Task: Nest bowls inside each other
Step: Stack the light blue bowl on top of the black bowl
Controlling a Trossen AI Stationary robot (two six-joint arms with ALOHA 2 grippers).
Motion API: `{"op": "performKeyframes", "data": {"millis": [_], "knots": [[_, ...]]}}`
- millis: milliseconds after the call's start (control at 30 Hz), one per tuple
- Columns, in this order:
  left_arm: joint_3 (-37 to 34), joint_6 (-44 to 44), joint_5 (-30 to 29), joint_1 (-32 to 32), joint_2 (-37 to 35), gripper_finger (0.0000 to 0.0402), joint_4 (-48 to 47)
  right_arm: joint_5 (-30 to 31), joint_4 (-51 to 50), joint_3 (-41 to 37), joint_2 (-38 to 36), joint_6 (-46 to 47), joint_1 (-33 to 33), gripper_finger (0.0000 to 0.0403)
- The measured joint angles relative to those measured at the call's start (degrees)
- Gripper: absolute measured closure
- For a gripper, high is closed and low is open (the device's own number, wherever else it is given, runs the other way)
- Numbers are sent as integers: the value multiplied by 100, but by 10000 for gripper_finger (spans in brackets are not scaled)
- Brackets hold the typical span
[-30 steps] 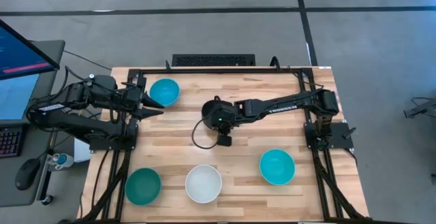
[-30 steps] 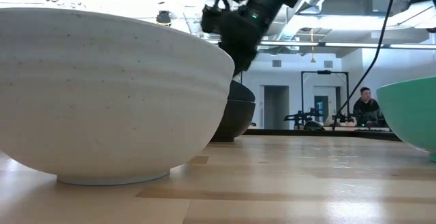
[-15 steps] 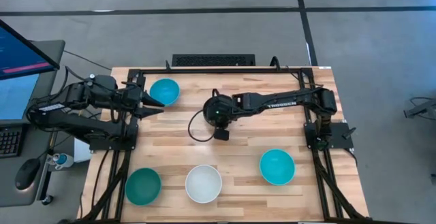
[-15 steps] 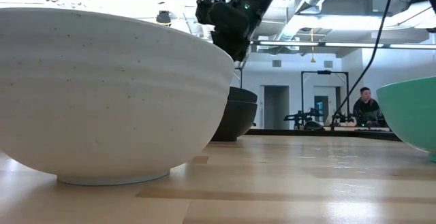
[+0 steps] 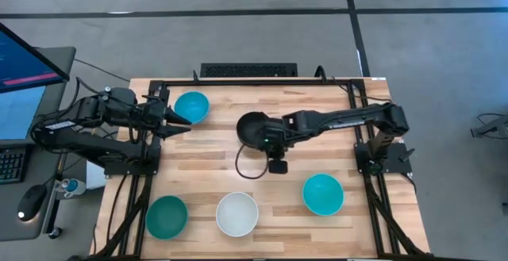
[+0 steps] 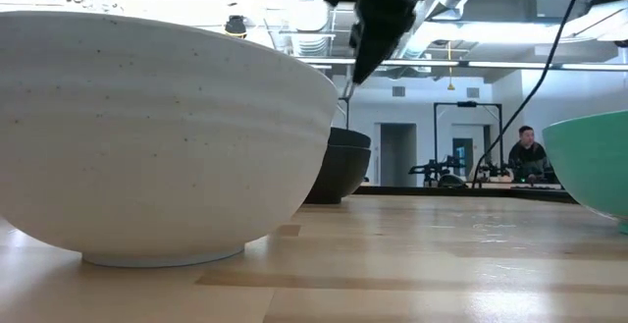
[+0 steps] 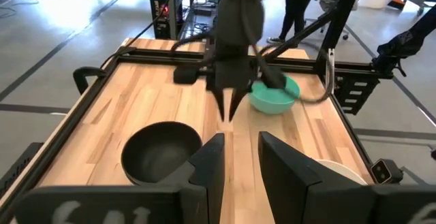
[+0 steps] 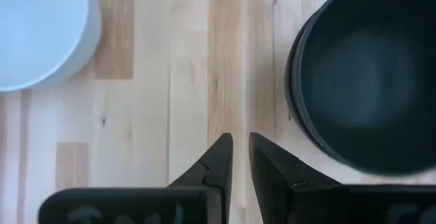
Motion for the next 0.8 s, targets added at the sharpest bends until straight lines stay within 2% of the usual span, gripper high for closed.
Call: {"op": "performKeyframes", "data": {"millis": [200, 400, 567, 800], "knots": [[0, -87, -2, 0, 8, 322, 17, 307, -173, -382, -469, 490, 197, 331], [0, -109, 18, 2, 74, 322, 39, 445, 126, -1520, -1074, 1528, 264, 331], [2, -77, 215, 2, 157, 322, 85, 438, 266, -2331, -1698, 2287, 564, 331], [2, 99, 215, 0, 196, 322, 171, 430, 25, -2749, -2504, 2209, 1246, 331]]}}
